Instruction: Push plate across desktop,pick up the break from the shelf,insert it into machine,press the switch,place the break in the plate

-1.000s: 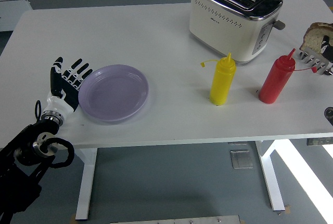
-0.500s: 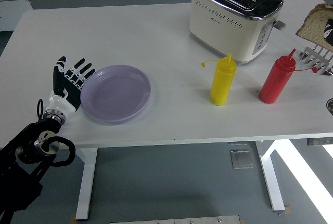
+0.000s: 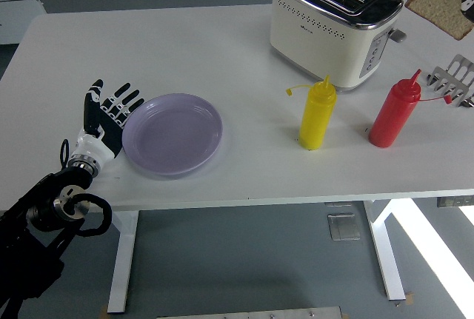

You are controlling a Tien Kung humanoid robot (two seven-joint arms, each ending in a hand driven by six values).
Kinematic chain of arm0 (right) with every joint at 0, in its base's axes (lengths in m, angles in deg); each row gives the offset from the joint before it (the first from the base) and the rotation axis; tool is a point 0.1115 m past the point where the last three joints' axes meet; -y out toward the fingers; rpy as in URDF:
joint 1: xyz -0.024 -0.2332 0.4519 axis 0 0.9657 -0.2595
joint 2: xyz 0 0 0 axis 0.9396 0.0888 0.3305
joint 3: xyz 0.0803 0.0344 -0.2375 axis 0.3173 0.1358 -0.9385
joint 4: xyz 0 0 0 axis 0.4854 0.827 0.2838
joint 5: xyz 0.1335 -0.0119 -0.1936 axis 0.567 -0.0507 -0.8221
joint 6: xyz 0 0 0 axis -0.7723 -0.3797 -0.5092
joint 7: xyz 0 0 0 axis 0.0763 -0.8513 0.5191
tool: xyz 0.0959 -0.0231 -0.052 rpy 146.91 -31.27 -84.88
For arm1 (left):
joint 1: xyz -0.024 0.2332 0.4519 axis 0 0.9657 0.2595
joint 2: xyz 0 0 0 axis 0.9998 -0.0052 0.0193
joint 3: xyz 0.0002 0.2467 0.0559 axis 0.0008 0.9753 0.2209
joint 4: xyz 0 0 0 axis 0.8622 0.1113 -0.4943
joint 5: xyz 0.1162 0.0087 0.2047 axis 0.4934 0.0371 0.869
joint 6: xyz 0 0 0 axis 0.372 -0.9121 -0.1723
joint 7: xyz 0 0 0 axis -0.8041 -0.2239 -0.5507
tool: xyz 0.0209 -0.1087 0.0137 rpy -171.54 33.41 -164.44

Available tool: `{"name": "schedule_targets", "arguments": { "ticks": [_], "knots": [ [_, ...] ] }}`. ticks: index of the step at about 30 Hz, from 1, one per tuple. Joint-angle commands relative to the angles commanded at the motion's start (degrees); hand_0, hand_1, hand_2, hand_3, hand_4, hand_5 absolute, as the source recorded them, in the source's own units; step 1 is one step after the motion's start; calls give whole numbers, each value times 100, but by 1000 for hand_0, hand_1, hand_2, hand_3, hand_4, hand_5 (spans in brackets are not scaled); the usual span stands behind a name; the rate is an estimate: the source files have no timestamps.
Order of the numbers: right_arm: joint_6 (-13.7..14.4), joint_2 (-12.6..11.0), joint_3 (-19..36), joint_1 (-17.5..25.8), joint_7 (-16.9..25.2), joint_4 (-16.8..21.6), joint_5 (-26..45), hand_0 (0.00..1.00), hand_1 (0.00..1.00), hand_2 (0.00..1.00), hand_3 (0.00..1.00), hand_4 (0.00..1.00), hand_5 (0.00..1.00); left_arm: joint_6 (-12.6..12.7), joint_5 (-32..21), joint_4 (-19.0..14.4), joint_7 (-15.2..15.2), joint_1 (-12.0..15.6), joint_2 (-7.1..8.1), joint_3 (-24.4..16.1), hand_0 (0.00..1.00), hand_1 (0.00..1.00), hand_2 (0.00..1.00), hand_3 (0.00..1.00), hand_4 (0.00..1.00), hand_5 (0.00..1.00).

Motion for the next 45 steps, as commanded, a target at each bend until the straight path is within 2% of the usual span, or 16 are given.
{"name": "schedule_targets", "arguments": {
  "ticks": [5,13,18,19,33,45],
  "knots": [
    [34,-69,-234,-371,-43,235,502,563,543,506,391,291,2,-14,-10,1,22,-21,-5,43,824,770,720,742,652,998],
    [92,32,-813,-1097,-76,58,878,563,541,505,390,314,2,-34,-27,33,45,-120,-36,112,822,767,718,741,649,998],
    [176,208,-1229,-1529,-64,-255,1108,563,541,505,390,314,2,-44,-40,21,67,-179,-43,179,822,767,718,741,649,998],
    [188,229,-1278,-1576,-63,-297,1140,558,544,503,390,254,2,-46,-44,17,71,-184,-43,186,819,764,716,741,646,998],
    [390,678,-1943,-2425,46,-1193,1563,556,544,505,390,239,2,-160,-152,-192,246,-255,-17,317,813,750,707,735,639,998],
    [527,993,-2585,-3242,58,-2240,1899,556,542,505,390,240,2,-148,-205,-314,259,-324,-8,545,811,745,706,733,638,998]
  ]
}}
